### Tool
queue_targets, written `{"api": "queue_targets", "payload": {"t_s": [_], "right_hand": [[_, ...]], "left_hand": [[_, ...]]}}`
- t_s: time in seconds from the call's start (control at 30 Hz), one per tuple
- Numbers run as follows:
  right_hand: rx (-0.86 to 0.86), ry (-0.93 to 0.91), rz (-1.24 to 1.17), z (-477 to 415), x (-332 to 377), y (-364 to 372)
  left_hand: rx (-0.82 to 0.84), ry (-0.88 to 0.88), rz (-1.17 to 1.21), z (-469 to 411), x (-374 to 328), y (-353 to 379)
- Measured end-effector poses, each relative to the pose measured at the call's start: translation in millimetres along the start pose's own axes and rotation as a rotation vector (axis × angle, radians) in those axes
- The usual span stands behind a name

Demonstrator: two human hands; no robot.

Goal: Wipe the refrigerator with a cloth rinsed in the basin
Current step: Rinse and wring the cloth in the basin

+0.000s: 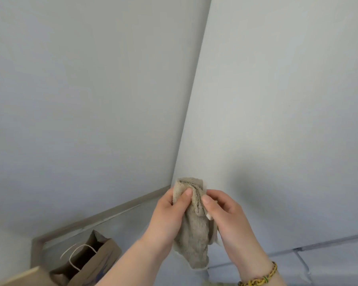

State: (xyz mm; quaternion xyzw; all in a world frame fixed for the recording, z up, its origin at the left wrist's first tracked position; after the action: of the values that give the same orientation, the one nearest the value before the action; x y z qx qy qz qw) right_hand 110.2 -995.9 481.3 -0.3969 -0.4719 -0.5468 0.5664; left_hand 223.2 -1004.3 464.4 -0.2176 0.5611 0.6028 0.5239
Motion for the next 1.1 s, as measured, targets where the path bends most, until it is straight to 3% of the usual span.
{"api": "queue_targets", "payload": {"t_s": [0.2,0.4,0.7,0.9,1.0,1.1], "right_hand": [[0.177,-0.007,-0.056,-10.5,25.8,55.6],[0.314,0.0,-0.097,-11.9,26.3,81.7],[0.673,-0.099,0.215,49.4,28.6,84.4],[0.837,-0.176,0.311,108.8,4.9,105.5],[0.989,-0.092,0.232,149.5,-11.4,128.8],[1.117,0.159,0.05,196.6,-35.5,148.1]], "left_hand": [[-0.471,0.236,-0.265,26.6,-61.4,-48.9],[-0.506,0.235,-0.221,58.0,-67.6,-45.3],[-0.505,0.377,-0.007,132.6,-22.0,-3.0],[-0.796,0.452,0.049,223.6,25.9,9.2],[-1.0,0.517,0.123,289.3,54.4,6.6],[-1.206,0.634,0.244,365.7,88.4,13.4]]}}
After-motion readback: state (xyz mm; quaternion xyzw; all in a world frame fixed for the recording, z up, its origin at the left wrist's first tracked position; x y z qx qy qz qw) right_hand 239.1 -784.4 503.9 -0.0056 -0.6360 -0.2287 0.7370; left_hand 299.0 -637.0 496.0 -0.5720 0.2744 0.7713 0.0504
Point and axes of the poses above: each hand's wrist, its own z-axis away from the middle knuckle, its own y-axis out of the palm, x = y × z, the point moved 7 cm from there along -z, towards the middle knuckle, and after that the axes turned 11 degrees about x, right-handed, at the moved point
